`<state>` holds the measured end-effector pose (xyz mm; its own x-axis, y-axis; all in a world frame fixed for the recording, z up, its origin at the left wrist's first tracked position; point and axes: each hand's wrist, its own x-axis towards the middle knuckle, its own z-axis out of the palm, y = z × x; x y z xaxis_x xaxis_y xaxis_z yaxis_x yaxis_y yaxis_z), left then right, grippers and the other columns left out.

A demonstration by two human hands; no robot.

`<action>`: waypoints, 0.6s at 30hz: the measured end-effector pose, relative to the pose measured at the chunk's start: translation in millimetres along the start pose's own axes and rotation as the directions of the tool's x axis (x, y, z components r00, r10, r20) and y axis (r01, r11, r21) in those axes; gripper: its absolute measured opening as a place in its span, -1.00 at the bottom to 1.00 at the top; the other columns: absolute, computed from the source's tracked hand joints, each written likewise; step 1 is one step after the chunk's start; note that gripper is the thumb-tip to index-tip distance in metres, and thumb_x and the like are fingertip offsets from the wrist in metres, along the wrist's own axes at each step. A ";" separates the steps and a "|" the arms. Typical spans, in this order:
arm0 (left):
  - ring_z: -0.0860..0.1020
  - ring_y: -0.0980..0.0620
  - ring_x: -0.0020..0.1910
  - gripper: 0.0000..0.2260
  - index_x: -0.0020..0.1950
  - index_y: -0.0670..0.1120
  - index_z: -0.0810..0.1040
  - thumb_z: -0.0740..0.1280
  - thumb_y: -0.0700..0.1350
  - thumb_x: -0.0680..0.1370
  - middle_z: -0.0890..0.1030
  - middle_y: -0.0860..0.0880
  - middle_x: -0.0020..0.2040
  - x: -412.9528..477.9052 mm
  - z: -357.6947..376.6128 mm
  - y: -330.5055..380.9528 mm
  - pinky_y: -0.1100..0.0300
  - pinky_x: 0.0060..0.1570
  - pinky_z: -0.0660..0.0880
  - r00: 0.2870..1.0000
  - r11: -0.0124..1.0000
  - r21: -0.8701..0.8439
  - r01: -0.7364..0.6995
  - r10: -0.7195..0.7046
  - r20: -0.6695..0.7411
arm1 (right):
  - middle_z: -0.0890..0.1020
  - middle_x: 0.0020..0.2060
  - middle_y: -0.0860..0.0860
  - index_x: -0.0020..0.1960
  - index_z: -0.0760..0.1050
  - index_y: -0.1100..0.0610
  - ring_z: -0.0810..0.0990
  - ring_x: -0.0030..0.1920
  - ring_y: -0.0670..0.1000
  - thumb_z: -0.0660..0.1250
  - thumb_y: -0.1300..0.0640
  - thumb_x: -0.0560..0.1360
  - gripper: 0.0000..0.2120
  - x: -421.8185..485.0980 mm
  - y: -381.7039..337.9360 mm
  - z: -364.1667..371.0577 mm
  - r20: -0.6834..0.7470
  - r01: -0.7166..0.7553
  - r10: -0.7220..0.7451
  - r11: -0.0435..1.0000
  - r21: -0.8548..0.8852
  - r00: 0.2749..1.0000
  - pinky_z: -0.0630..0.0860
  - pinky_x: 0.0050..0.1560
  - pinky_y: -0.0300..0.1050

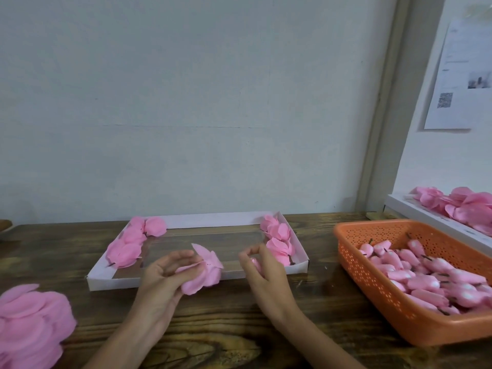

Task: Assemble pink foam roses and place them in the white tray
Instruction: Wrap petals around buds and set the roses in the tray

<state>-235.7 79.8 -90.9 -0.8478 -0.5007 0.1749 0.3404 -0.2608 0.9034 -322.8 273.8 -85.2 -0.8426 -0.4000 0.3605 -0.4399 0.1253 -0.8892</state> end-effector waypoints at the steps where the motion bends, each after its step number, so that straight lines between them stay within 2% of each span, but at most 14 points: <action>1: 0.73 0.03 -0.13 -0.72 -0.12 -0.09 0.77 0.57 -0.34 0.24 0.74 -0.14 -0.09 0.3 -0.2 0.3 0.24 -0.23 0.65 1.000 1.000 -0.006 -0.002 0.002 -0.001 | 0.57 -0.32 -0.18 0.03 0.55 -0.08 0.48 -0.28 -0.21 0.30 -0.23 0.58 -0.76 -1.0 -1.4 0.7 0.046 -0.062 0.060 0.998 0.032 0.997 0.42 -0.18 -0.19; 3: 0.72 0.03 -0.13 -0.73 -0.13 -0.09 0.76 0.57 -0.35 0.23 0.73 -0.14 -0.11 0.2 0.5 -0.3 0.22 -0.18 0.67 1.000 1.000 -0.025 -0.003 0.003 0.009 | 0.55 -0.36 -0.21 0.04 0.61 0.00 0.47 -0.30 -0.20 0.28 -0.33 0.57 -0.59 -2.5 -5.2 2.3 0.144 -0.164 0.155 0.985 0.048 0.977 0.40 -0.21 -0.22; 5: 0.72 0.00 -0.13 -0.71 -0.15 -0.09 0.75 0.58 -0.34 0.18 0.72 -0.15 -0.14 -0.7 2.9 -0.9 0.18 -0.10 0.69 0.999 0.999 -0.051 -0.001 0.002 0.032 | 0.44 -0.42 -0.15 -0.07 0.57 0.12 0.37 -0.41 -0.15 0.30 -0.33 0.58 -0.51 -4.1 -8.8 3.3 0.272 -0.219 0.185 0.970 0.103 0.944 0.30 -0.38 -0.24; 8: 0.71 0.00 -0.15 -0.70 -0.17 -0.08 0.72 0.58 -0.33 0.17 0.69 -0.15 -0.16 -3.1 6.1 -0.5 0.17 -0.05 0.69 0.997 0.999 -0.053 -0.001 0.006 0.079 | 0.28 -0.40 -0.07 -0.20 0.46 0.04 0.18 -0.44 -0.08 0.38 -0.26 0.57 -0.60 -7.5 -15.3 5.2 0.405 -0.292 0.172 0.922 0.254 0.898 0.10 -0.50 -0.23; 11: 0.70 -0.01 -0.14 -0.68 -0.09 -0.08 0.71 0.55 -0.36 0.23 0.68 -0.15 -0.11 -5.7 7.0 0.2 0.18 -0.10 0.68 0.994 1.000 -0.029 0.013 -0.009 0.109 | 0.31 -0.45 -0.07 -0.27 0.56 0.01 0.17 -0.46 -0.08 0.45 -0.09 0.57 -0.70 -8.4 -18.7 5.1 0.392 -0.299 0.163 0.901 0.316 0.906 0.10 -0.48 -0.22; 13: 0.71 -0.03 -0.09 -0.59 0.05 -0.06 0.71 0.54 -0.36 0.25 0.71 -0.15 -0.02 -7.2 7.7 1.7 0.15 -0.14 0.67 0.991 0.999 -0.012 0.034 -0.032 0.132 | 0.38 -0.47 -0.08 -0.24 0.61 0.04 0.21 -0.48 -0.09 0.45 0.02 0.59 -0.77 -8.9 -18.7 4.9 0.375 -0.286 0.146 0.892 0.351 0.916 0.14 -0.47 -0.24; 16: 0.71 -0.09 0.01 -0.41 0.31 -0.05 0.61 0.51 -0.37 0.31 0.72 -0.19 0.14 -8.1 9.8 1.1 0.10 -0.10 0.68 0.979 0.997 -0.007 0.073 -0.070 0.193 | 0.46 -0.41 -0.03 -0.15 0.63 0.07 0.29 -0.46 -0.10 0.43 0.09 0.59 -0.86 -9.3 -19.1 3.0 0.342 -0.282 0.156 0.891 0.356 0.927 0.19 -0.46 -0.25; 18: 0.71 -0.06 -0.04 -0.37 0.39 -0.05 0.55 0.51 -0.35 0.34 0.73 -0.20 0.04 -8.4 11.0 -0.3 0.15 -0.13 0.65 0.976 0.997 0.013 0.082 -0.083 0.202 | 0.48 -0.42 -0.05 -0.14 0.61 0.08 0.33 -0.45 -0.09 0.41 0.12 0.59 -0.87 -9.5 -19.9 1.8 0.337 -0.272 0.152 0.898 0.346 0.929 0.21 -0.44 -0.23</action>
<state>-233.2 93.1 -88.3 -0.9379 -0.3000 0.1745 0.2640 -0.2903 0.9198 -305.5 273.4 -71.5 -0.7454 -0.6583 0.1051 -0.0580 -0.0930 -0.9940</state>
